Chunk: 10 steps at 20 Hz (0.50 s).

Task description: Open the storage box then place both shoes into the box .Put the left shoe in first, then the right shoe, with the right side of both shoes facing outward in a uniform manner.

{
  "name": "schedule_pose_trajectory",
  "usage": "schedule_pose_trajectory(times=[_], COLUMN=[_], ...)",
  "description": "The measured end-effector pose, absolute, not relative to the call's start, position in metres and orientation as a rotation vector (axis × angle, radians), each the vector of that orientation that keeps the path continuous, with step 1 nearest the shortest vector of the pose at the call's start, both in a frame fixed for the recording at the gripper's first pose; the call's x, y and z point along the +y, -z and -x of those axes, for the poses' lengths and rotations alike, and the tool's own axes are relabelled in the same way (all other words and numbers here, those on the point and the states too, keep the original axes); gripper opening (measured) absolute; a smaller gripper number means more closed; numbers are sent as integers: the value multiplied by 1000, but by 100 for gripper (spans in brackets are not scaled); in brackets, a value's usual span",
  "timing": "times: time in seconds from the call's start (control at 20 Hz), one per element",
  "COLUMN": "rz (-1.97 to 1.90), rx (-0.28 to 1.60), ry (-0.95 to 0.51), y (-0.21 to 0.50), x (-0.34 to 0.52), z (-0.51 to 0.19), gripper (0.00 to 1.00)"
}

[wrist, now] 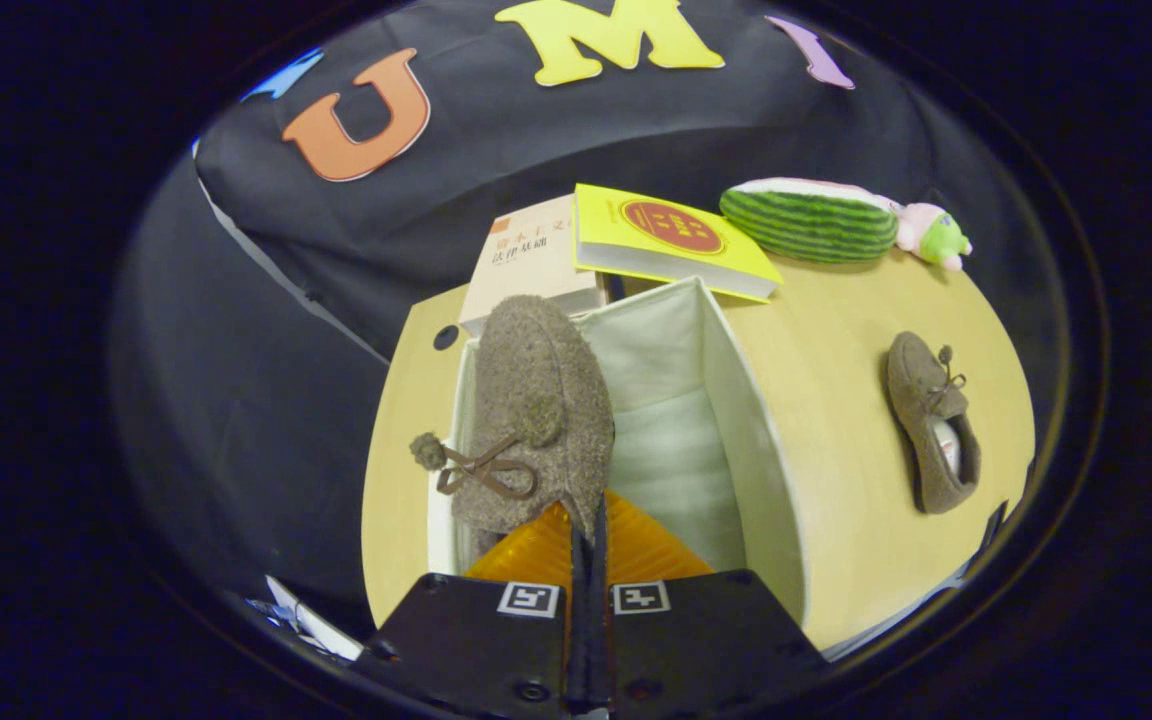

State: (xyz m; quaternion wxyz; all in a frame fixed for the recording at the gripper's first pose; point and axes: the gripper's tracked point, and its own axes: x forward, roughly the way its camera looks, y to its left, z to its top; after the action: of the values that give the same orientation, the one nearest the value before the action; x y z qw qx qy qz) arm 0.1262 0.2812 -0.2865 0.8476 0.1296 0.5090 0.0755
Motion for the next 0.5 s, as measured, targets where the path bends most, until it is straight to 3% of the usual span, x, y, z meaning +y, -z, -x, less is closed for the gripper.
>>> schedule_pose_trajectory(times=[0.15,0.25,0.35,0.5], rz=[-319,-276,-206,-113], rx=[1087,1059,1014,952], ry=[-222,-242,-206,-192], y=[291,284,276,259], x=[296,294,282,273], z=[-125,-127,-129,-132], gripper=[13,39,59,61])
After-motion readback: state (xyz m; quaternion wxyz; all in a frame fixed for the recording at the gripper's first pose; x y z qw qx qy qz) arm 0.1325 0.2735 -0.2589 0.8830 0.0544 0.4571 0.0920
